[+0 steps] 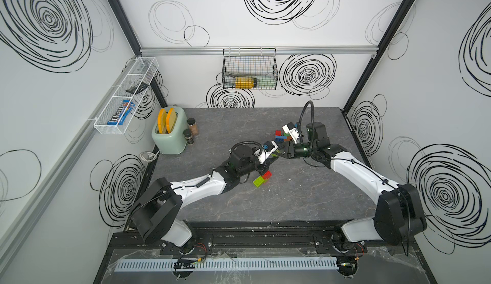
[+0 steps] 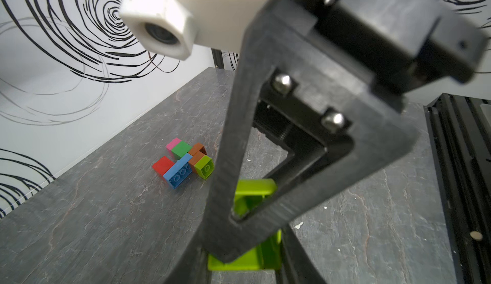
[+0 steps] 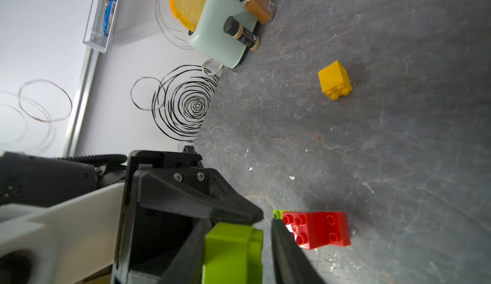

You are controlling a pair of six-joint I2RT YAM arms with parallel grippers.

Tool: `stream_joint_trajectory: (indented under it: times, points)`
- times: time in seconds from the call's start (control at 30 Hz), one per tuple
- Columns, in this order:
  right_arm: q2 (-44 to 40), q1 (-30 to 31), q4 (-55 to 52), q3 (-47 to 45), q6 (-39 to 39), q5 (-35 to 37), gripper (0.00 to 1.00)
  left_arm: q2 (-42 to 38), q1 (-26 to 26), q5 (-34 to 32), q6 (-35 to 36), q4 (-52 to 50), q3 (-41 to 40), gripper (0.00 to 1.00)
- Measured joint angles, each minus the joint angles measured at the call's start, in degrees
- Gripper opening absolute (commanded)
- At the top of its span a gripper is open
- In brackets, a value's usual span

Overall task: Assemble the number 4 with lego
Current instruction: Pick up the lego brick from the center of the board, then place the lego brick at the center of the board.

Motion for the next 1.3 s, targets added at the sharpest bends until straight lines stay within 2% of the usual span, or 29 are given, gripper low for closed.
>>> stream_joint_trajectory:
  times: [0.07,0.1,0.17,0.23,0.33,0.43,0.53,0.7,0.9,1.13,1.3]
  points:
    - [0.0,0.0,0.0,0.0,-0.3,0.8,0.15,0.0,0.0,0.0,0.2,-0.3,0.0,0.29]
    - [-0.1,0.2,-0.2,0.0,-0.4,1.3,0.12,0.0,0.0,0.0,0.2,-0.4,0.0,0.37]
    - [-0.6,0.7,-0.9,0.0,-1.8,3.9,0.09,0.0,0.0,0.1,0.0,-0.5,0.0,0.64]
    - [-1.0,1.2,-2.2,0.1,-3.9,9.0,0.09,-0.2,0.2,0.0,-1.4,-0.5,0.0,0.84]
    - [-1.0,2.3,-4.5,-0.2,-7.7,21.1,0.08,-2.7,1.3,-1.0,-5.4,2.2,-2.9,0.99]
    - [0.5,2.7,-6.6,-0.6,-10.8,33.8,0.06,-7.4,3.8,-4.4,-10.8,4.9,-8.3,0.96]
    - [5.7,3.2,-11.6,0.7,-11.6,45.1,0.06,-11.6,5.9,-10.3,-15.1,3.6,-10.8,0.96]
    - [12.4,7.3,-20.4,-0.3,-9.9,59.6,0.08,-19.3,6.4,-19.3,-20.0,-0.9,-12.1,0.96]
    - [12.1,18.4,-27.1,-5.8,-0.9,68.8,0.1,-26.1,6.4,-25.5,-23.0,-5.7,-14.2,0.96]
    - [11.7,29.9,-33.0,-8.5,12.1,77.1,0.15,-29.0,5.3,-28.9,-24.5,-10.4,-15.8,0.96]
    - [11.5,37.4,-35.8,-10.5,18.2,80.8,0.27,-29.9,3.9,-30.5,-24.6,-10.8,-16.2,0.96]
